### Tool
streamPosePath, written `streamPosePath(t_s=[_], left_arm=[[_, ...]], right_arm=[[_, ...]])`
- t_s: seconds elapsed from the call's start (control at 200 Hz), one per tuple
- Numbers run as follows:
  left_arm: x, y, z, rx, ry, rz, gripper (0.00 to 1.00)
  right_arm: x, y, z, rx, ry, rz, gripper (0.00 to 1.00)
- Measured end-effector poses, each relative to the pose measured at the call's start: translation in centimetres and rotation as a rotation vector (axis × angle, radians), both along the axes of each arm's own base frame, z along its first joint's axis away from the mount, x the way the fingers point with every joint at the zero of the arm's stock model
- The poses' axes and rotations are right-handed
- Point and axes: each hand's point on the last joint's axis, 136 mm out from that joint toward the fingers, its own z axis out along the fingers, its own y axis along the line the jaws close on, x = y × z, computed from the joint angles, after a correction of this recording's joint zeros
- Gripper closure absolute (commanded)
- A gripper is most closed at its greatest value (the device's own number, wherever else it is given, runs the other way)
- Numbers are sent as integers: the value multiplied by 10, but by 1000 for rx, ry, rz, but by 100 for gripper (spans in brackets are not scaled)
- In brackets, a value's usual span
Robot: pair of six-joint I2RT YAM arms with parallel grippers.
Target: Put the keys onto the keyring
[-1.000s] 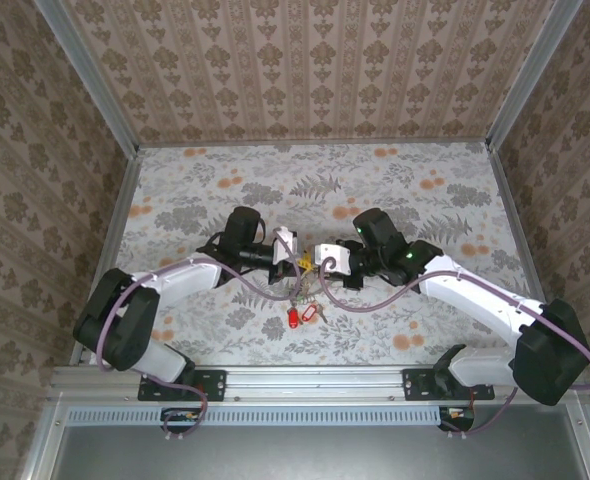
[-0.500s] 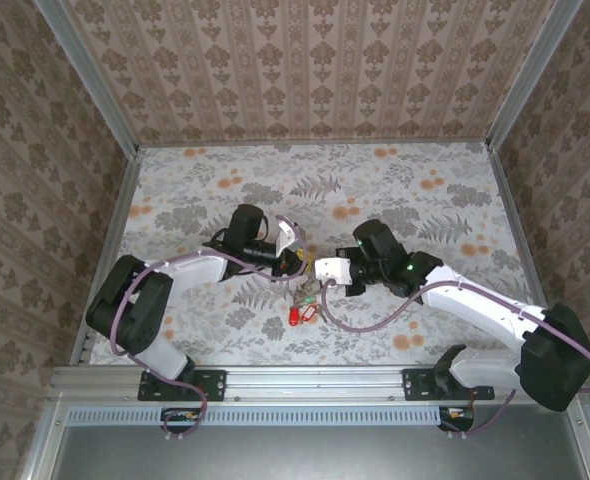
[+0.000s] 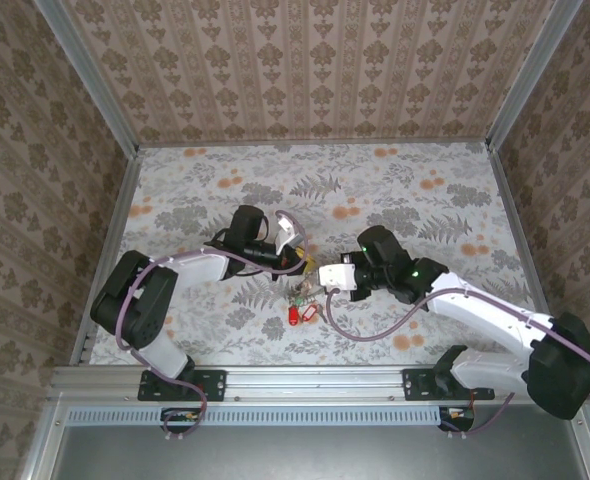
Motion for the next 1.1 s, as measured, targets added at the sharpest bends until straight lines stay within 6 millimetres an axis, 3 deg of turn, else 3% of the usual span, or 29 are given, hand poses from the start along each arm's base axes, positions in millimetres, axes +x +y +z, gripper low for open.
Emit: streamPosePath(t_s=[0.125, 0.495, 0.815, 1.1], left_arm=[[3, 1, -1, 4, -2, 13, 100], [23, 13, -5, 31, -17, 94, 100], [27, 16, -5, 33, -18, 109, 100], [27, 16, -5, 33, -18, 108, 100]], right_arm=[[3, -17, 5, 34, 36, -87, 100], [23, -82, -16, 54, 205, -409, 100], [17, -123, -76, -253, 389, -546, 100], [15, -141, -102, -401, 440, -590, 100]])
